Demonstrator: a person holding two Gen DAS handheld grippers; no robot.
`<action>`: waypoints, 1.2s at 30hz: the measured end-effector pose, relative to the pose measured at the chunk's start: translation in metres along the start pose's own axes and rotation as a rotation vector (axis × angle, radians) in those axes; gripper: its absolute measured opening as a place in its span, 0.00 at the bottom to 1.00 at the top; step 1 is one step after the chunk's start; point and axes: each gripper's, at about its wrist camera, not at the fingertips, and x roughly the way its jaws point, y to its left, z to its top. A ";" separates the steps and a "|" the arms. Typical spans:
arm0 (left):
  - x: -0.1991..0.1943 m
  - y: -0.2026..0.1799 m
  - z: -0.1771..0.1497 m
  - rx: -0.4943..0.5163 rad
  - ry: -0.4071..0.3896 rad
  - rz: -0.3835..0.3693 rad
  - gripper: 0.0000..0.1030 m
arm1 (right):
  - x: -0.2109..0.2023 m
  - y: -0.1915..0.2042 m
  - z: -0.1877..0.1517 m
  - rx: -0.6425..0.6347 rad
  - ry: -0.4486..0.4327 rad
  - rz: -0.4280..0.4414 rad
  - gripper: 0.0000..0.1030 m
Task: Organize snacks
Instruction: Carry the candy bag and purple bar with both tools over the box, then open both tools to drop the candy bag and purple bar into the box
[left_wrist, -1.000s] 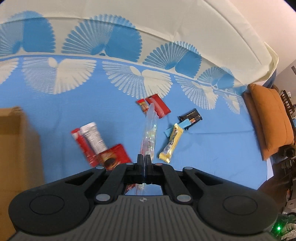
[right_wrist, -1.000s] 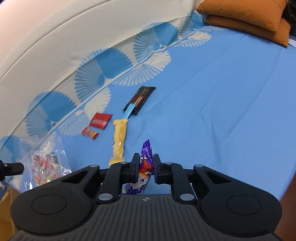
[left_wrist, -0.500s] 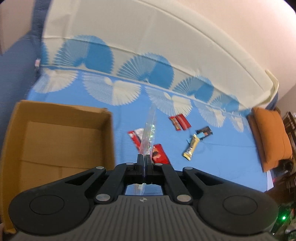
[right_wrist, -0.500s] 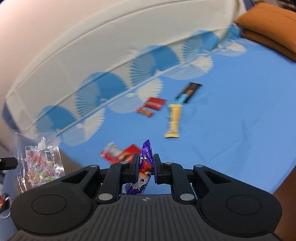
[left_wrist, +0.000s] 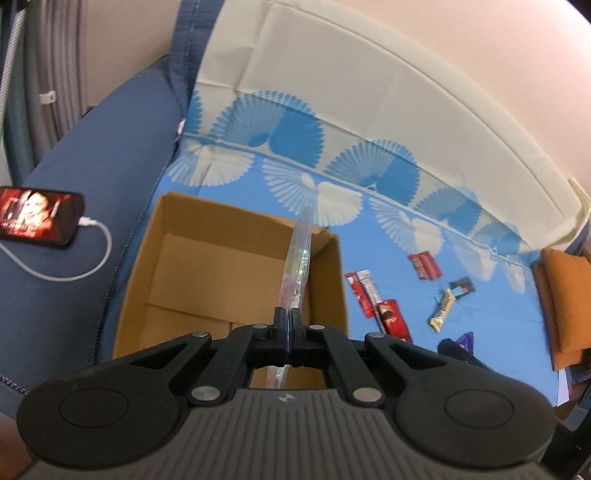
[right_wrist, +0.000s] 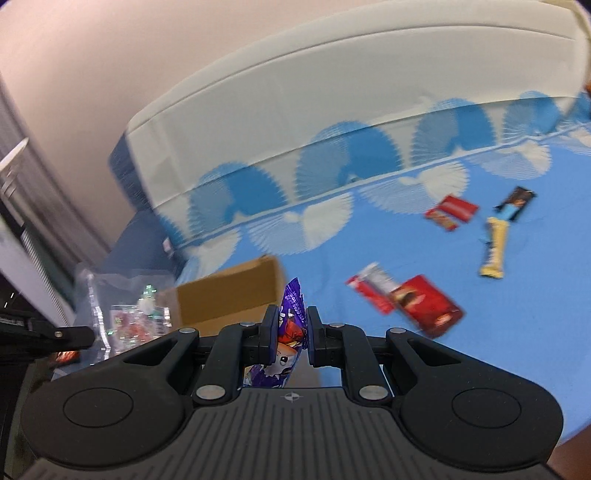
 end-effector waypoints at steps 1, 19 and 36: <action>0.000 0.004 -0.001 -0.002 0.001 0.003 0.00 | 0.004 0.008 -0.001 -0.010 0.011 0.009 0.16; 0.033 0.051 -0.009 -0.045 0.055 0.037 0.00 | 0.056 0.074 -0.017 -0.123 0.138 0.062 0.16; 0.070 0.077 -0.009 -0.064 0.117 0.064 0.00 | 0.101 0.098 -0.027 -0.190 0.231 0.085 0.16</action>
